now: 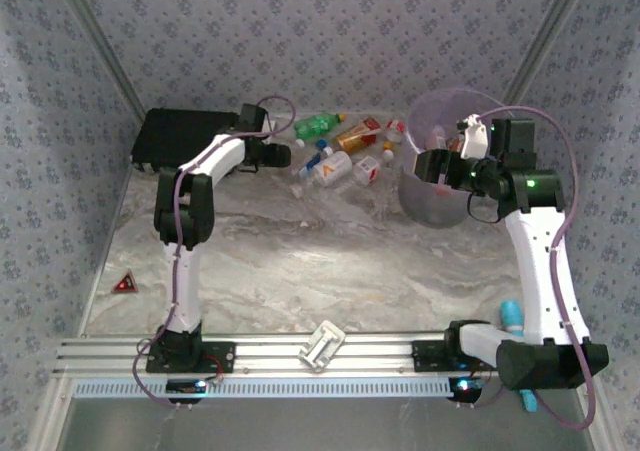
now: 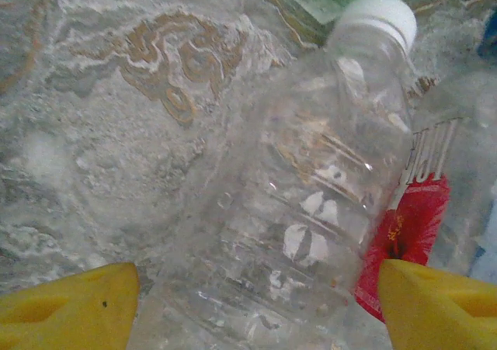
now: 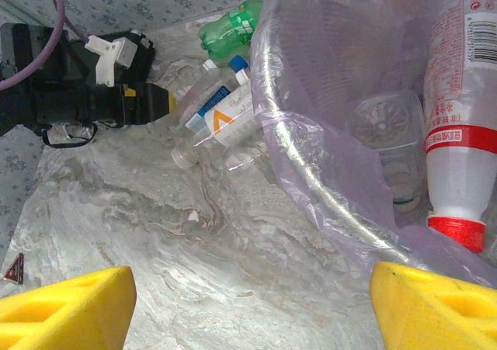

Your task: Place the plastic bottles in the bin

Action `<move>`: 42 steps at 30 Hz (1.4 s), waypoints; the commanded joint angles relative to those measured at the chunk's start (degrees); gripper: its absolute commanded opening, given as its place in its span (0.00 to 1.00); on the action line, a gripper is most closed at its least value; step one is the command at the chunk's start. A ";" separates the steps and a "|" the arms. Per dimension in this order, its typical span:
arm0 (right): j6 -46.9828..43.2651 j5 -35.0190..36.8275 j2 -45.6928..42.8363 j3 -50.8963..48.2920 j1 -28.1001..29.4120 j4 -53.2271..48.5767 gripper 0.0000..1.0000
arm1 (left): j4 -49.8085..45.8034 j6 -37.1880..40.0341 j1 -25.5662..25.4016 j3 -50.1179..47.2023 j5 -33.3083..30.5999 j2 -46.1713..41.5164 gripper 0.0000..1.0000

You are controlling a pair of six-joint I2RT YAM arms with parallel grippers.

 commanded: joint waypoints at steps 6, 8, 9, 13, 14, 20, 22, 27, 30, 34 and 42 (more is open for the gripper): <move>-0.46 0.04 -0.44 -0.07 -0.41 -0.46 0.80 | 0.43 -0.27 -0.17 -4.40 3.37 -0.65 0.80; -0.29 -0.06 -0.38 0.01 -0.45 -0.40 0.80 | 0.54 -0.35 -0.12 -4.54 2.90 -0.60 0.76; -0.28 -0.06 -0.36 0.09 -0.40 -0.45 0.80 | 0.60 -0.48 -0.12 -4.63 2.81 -0.69 0.73; -0.38 0.29 -0.36 0.49 -0.49 -0.79 0.80 | 1.90 -0.78 -0.12 -5.33 3.18 -2.06 0.67; -0.34 0.25 -0.32 0.48 -0.49 -0.84 0.80 | 2.04 -0.87 -0.12 -5.34 3.36 -2.29 0.66; -0.30 0.38 -0.31 0.75 -0.49 -1.03 0.80 | 1.53 -0.70 -0.25 -5.03 3.71 -3.68 0.60; -0.28 0.54 -0.39 0.96 -0.53 -1.17 0.80 | 1.94 -0.78 -0.20 -5.73 3.74 -4.56 0.56; -0.37 0.65 -0.40 1.31 -0.51 -1.54 0.80 | 2.74 -0.79 -0.77 -9.25 3.76 -8.73 0.55; -0.41 0.77 -0.38 1.50 -0.59 -1.63 0.80 | 3.02 -0.46 -1.08 -12.14 3.39 -12.03 0.55; -0.37 0.61 -0.41 1.49 -0.66 -1.54 0.80 | 3.12 -0.08 -1.43 -15.42 2.72 -16.47 0.54; 2.33 -4.67 -1.32 1.63 0.44 2.55 0.79 | 6.48 -2.90 -3.56 -23.89 7.54 -29.15 0.56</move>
